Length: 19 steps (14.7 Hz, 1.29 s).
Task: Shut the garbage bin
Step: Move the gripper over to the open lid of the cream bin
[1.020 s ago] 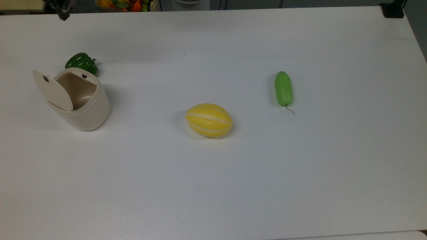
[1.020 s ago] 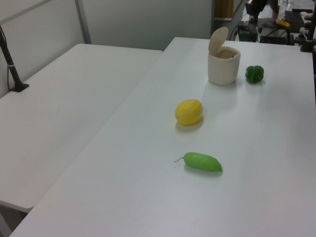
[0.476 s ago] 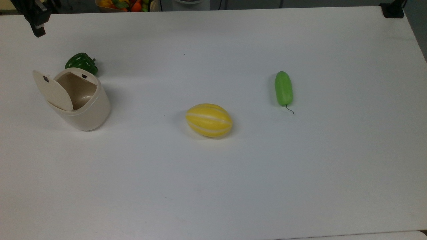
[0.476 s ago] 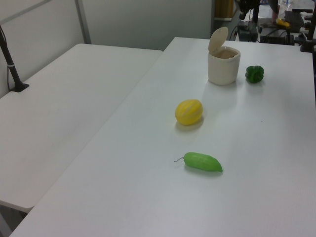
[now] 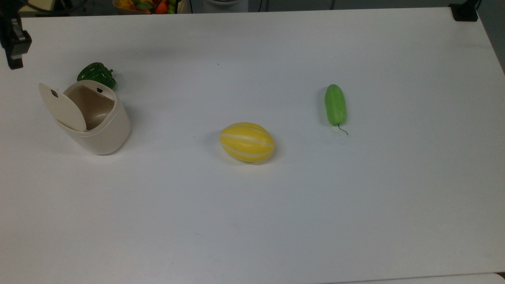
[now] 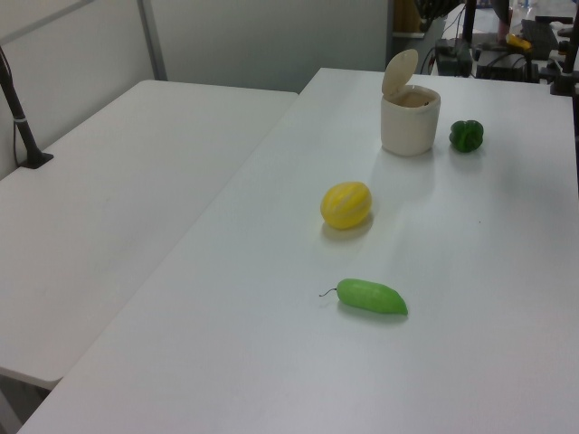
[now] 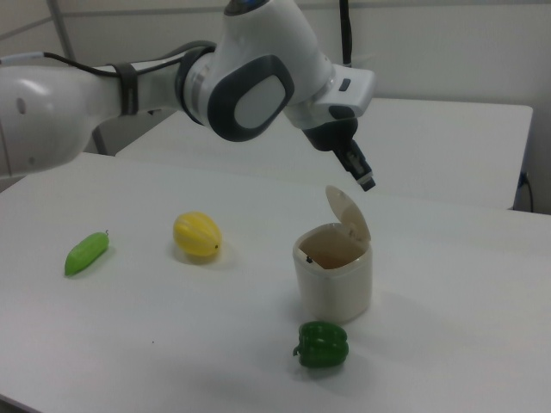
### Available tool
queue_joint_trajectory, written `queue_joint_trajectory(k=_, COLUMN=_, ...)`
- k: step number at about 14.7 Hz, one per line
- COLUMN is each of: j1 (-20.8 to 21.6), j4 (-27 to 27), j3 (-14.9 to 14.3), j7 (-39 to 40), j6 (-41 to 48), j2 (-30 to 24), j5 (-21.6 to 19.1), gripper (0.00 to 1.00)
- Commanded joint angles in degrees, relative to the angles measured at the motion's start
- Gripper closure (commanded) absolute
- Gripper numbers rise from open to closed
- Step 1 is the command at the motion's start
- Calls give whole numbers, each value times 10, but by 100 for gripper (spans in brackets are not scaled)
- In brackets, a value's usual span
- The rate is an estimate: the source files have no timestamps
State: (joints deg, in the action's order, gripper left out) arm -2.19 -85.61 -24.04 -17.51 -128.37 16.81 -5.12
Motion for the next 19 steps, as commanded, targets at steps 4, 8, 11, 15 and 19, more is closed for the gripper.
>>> queue_joint_trajectory(k=4, j1=-3, j4=35, j3=5, j7=-39, j6=-54, j2=51, j5=-9, gripper=98)
queue_joint_trajectory(k=8, j1=2, j4=33, j3=7, j7=-30, j6=-33, j2=49, j5=-7, gripper=100)
queue_joint_trajectory(k=11, j1=4, j4=36, j3=10, j7=20, j6=72, j2=45, j5=-11, gripper=100)
queue_joint_trajectory(k=15, j1=12, j4=38, j3=12, j7=55, j6=144, j2=44, j5=-11, gripper=100)
queue_joint_trajectory(k=19, j1=24, j4=34, j3=14, j7=77, j6=184, j2=44, j5=-2, gripper=100)
